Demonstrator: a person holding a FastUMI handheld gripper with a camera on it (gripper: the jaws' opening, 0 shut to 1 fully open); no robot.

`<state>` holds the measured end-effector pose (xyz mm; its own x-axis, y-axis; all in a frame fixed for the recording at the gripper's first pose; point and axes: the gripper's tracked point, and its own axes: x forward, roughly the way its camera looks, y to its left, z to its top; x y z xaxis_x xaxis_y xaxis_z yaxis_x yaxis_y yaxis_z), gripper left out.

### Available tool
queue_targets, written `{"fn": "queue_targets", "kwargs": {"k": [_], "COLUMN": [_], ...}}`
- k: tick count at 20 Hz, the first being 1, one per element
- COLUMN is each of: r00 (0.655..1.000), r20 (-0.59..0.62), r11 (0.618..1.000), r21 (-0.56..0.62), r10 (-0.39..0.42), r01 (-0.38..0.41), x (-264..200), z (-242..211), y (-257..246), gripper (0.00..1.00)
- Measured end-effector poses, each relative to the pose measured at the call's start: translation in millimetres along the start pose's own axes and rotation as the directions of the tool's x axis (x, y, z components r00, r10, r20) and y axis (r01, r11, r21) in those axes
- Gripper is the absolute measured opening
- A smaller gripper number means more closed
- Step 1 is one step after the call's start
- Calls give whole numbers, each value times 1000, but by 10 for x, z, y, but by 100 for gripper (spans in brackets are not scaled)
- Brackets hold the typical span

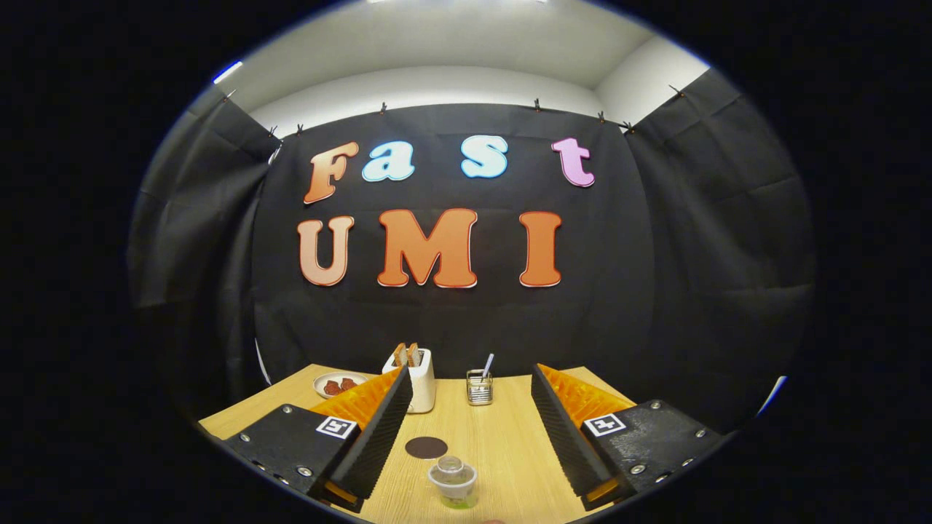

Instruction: Take the bottle from table, then pour the juice into the cup, finally place the bottle on the coaster

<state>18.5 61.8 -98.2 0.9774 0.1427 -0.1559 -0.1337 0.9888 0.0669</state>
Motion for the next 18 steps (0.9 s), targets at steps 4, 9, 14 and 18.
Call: {"fn": "queue_targets", "kwargs": {"k": [4,9,14,18], "r00": [997,988,973,953], "r20": [-68,-152,-231,-301], "r11": [1000,999,999,1000], "r21": [12,-16,-11,-9], "r10": [29,35,29,22], "r01": [-28,-38,-32,-25], "x": [63,113,92,82], "z": [-438,-1059,-1547,-1909], "y": [115,177,192,170], "gripper": [98,98,98,98]}}
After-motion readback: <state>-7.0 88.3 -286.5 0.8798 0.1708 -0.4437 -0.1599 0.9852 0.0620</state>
